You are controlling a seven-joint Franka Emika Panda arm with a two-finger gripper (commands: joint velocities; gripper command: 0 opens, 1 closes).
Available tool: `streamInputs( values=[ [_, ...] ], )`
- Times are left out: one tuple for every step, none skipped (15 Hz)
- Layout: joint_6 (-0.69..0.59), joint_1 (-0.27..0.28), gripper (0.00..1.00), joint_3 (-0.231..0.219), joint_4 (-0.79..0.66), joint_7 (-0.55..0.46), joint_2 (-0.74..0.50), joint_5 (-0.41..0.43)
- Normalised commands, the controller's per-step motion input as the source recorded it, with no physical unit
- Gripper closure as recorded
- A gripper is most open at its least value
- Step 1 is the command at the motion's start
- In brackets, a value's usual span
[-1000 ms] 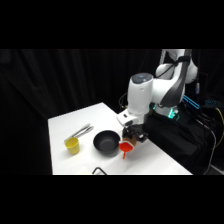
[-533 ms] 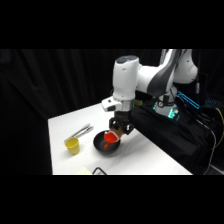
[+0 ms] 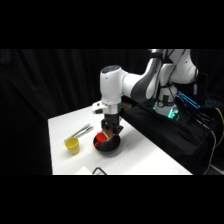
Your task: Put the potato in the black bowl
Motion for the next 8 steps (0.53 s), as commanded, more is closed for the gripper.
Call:
streamInputs(
  values=[
    [0.23,-0.051,0.68,-0.015,0.17,-0.05,0.23,-0.033],
    [0.22,-0.042,0.59,-0.029,0.16,-0.02,0.19,-0.07],
    [0.18,-0.034,0.51,-0.038,0.15,0.0,0.15,-0.1],
    [0.13,-0.027,0.41,-0.046,0.13,0.01,0.09,-0.127],
    [0.09,-0.017,0.34,-0.05,0.12,0.04,0.06,-0.144],
    [0.05,-0.012,0.25,-0.046,0.12,0.04,0.03,-0.145],
    [0.0,-0.013,0.18,-0.033,0.13,0.03,0.01,-0.132],
    [-0.06,-0.009,0.09,-0.023,0.13,0.05,-0.01,-0.117]
  ],
)
